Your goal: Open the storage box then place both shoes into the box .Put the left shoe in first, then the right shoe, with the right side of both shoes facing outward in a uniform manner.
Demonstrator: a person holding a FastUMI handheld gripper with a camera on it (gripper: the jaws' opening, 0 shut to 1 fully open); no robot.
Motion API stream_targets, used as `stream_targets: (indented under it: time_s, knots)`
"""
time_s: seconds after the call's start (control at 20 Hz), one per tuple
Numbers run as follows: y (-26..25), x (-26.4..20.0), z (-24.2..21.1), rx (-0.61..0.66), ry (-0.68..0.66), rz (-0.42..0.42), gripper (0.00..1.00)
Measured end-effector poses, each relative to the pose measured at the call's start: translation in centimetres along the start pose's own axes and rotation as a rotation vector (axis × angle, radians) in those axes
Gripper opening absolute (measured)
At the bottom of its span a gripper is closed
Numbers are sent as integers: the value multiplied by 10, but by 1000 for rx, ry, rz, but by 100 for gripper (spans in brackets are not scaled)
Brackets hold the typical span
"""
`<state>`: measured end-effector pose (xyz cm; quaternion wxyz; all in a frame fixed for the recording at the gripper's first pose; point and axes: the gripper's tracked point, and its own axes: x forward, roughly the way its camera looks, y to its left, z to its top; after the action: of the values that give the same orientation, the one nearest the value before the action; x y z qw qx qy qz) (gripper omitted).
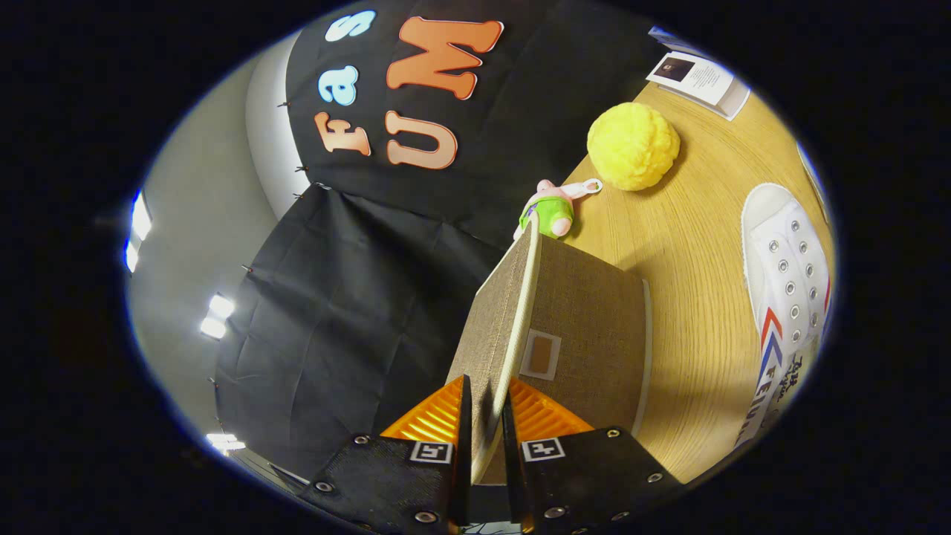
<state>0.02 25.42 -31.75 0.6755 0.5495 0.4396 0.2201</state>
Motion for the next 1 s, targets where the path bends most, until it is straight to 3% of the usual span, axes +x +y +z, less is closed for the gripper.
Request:
stream_targets:
  time_s: [0.2, 0.55, 1.0]
  knots:
    - [36, 3, 14, 11, -29, 71, 9]
    - [111, 24, 21, -107, -49, 84, 11]
    - [198, 108, -20, -262, 27, 59, 12]
